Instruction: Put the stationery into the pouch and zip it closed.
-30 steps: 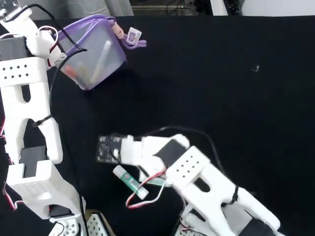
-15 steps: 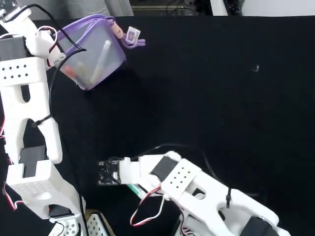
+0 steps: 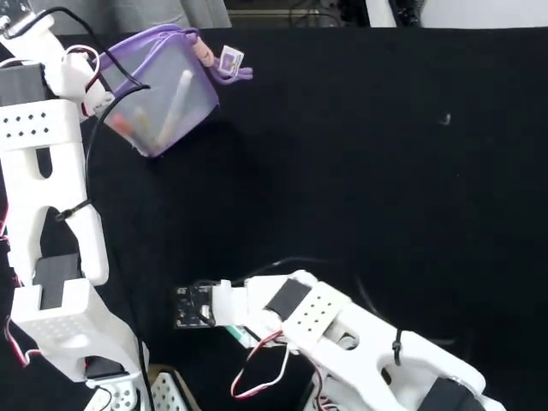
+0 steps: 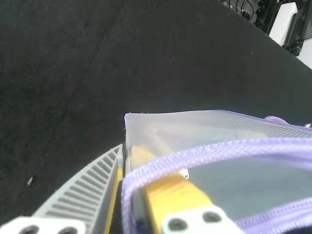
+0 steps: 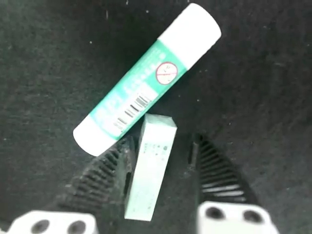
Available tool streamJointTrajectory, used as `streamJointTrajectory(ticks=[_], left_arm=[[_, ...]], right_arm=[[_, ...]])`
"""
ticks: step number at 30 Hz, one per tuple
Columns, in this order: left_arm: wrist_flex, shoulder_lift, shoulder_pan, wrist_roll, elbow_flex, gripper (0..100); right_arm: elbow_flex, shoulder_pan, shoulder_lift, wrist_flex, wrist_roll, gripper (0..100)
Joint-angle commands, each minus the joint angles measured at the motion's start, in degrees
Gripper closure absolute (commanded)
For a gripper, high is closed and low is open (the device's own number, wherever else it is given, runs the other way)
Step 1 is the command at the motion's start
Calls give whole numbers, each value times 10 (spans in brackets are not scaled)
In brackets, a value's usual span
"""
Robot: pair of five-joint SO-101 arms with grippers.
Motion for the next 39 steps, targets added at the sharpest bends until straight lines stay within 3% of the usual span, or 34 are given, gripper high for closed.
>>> streamJointTrajectory(ticks=[1,3,11,21,27,39], left_arm=[[3,24,-23,-7,-1,970],[9,23,-21,-7,-1,970],[13,19,-18,-7,-1,970],[98,18,32,-11,-61,970],[127,18,65,-11,-87,970],[127,18,131,-11,-87,970]], right_arm=[[-1,-7,4,-8,0,936],[-2,-7,4,-8,-14,988],[-6,9,0,-8,-24,979],[-228,232,-1,25,-26,988],[-368,309,-1,23,-33,988],[-464,332,-2,-187,-237,988]])
